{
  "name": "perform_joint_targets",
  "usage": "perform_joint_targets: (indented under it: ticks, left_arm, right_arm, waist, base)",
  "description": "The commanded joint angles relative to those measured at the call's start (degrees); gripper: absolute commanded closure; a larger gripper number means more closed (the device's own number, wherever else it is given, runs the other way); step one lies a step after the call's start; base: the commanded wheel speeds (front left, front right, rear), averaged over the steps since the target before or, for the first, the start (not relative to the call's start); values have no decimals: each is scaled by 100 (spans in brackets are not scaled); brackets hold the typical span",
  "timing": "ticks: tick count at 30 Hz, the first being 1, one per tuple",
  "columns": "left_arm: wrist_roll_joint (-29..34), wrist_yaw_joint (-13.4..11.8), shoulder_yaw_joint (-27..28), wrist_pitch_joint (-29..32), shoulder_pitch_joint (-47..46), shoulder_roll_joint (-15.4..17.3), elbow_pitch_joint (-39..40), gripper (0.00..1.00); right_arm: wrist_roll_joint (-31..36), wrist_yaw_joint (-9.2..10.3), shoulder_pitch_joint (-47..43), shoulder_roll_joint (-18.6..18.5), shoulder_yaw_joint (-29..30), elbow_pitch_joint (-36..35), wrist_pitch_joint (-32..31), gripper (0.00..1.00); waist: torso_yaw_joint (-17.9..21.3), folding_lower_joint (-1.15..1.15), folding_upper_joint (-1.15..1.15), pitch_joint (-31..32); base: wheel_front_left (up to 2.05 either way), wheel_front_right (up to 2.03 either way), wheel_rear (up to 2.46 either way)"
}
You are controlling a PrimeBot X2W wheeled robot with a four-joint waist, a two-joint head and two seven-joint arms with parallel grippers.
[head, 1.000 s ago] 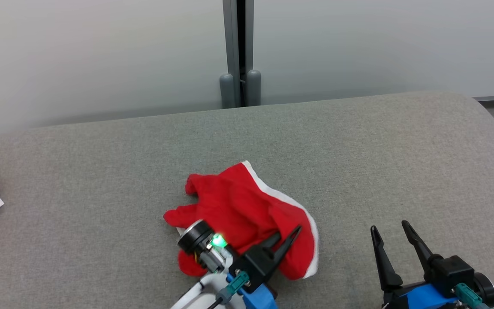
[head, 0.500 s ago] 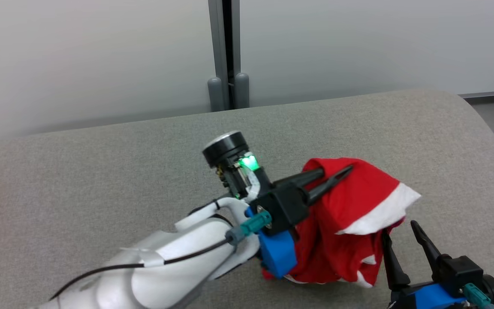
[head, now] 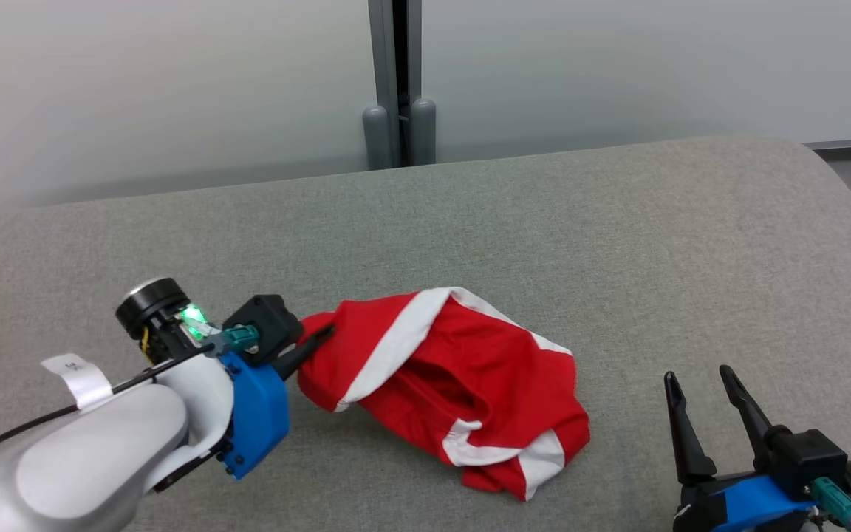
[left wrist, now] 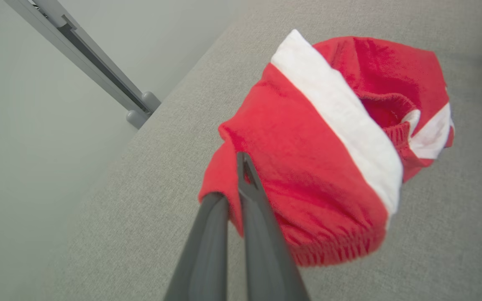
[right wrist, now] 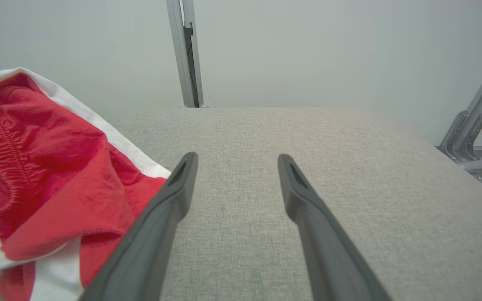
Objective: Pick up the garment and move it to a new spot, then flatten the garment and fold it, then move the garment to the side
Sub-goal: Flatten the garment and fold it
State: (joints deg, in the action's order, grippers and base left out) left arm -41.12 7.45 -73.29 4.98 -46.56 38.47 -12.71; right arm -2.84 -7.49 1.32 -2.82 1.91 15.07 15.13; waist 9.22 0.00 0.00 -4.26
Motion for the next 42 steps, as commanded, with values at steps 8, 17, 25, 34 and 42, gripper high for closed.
perform_joint_targets:
  ticks: [8, 17, 25, 34, 42]
  left_arm:
    - [-175, 0, -27, -150, 52, 70, -781, 100]
    - [-507, -194, 195, -1029, 357, -362, -2024, 0]
    - [-528, -535, 475, -1678, 450, -378, -2077, 0]
    - [-296, -798, 335, -1852, 750, -826, -1109, 0]
    - [-125, -539, 87, -1091, 894, -1327, -1040, 0]
  right_arm:
    - [-59, -1, 188, -14, -70, -1, 3, 0]
    - [-61, -1, 200, -14, -58, -15, 3, 0]
    - [8, -1, 157, -13, 72, -32, 3, 0]
    - [7, -1, 147, -13, 49, -19, 3, 0]
    - [7, -1, 262, -13, -8, -30, 3, 0]
  waist:
    - [-56, 0, 0, -91]
    - [-59, 0, 0, -158]
    - [-198, 0, 0, -124]
    - [-307, 0, 0, -85]
    - [-134, 0, 0, -233]
  base:
    - [0, 0, 0]
    - [0, 0, 0]
    - [0, 0, 0]
    - [0, 0, 0]
    - [0, 0, 0]
